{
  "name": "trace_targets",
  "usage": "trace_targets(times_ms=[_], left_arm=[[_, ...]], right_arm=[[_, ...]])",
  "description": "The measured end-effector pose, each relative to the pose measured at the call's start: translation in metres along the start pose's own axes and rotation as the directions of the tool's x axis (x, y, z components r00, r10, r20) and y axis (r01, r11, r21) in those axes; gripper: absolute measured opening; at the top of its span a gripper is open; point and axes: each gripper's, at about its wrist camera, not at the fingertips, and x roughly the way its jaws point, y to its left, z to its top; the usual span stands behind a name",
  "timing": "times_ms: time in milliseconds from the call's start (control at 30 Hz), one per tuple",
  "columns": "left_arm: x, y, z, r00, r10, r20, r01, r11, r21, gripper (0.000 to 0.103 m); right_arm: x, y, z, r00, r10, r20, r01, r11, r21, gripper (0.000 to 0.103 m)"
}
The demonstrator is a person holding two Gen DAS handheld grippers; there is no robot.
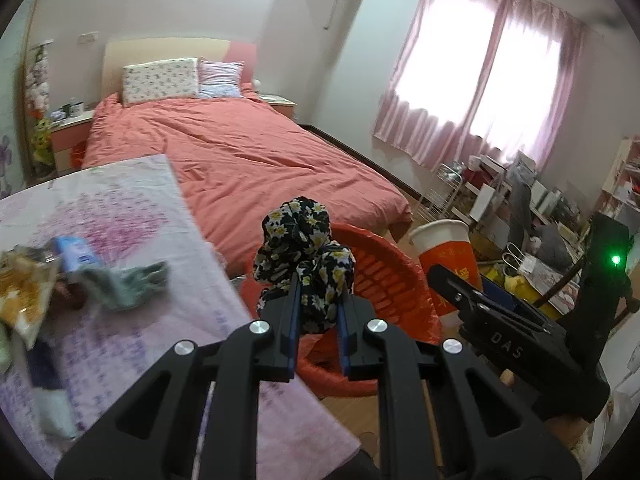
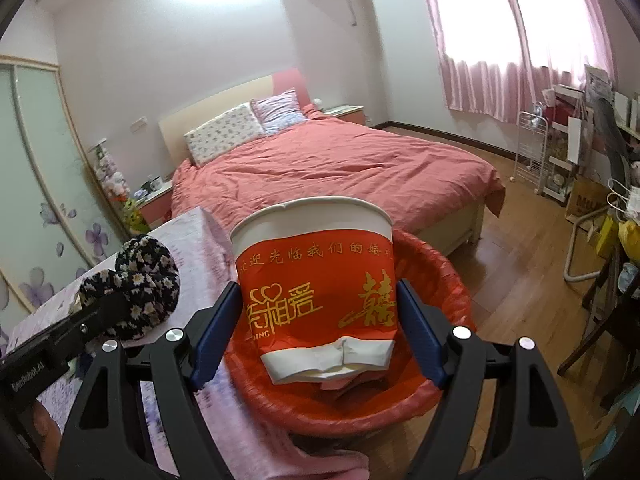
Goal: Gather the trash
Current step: 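Move both items over the basket and open both tools to drop them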
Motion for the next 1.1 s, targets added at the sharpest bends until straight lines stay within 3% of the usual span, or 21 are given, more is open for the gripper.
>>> trace_targets(times_ms=[267,433,600,1100], left_arm=[[0.055,-0.015,0.002,0.997,-0.060,-0.055,0.061,0.998,0.020,0.016],[0.081,-0.016,0.000,0.994,-0.058,-0.089,0.061,0.998,0.033,0.020],[0.094,-0.007,-0.007,0.993,-0.019,-0.118,0.021,1.000,0.020,0.035],[0.044,0.045,-0.017,0.983,0.148,-0.107,-0.149,0.989,0.000,0.049]], right_arm=[[0.019,-0.026,0.005,1.000,-0.011,-0.003,0.011,0.999,0.053,0.077],[0.031,-0.038,0.007,1.000,-0.005,-0.015,0.006,0.996,0.086,0.077],[0.038,-0.038,0.007,1.000,0.000,-0.028,0.002,0.996,0.090,0.079],[0.025,-0.005,0.005,0.999,-0.019,-0.043,0.019,1.000,0.007,0.082]])
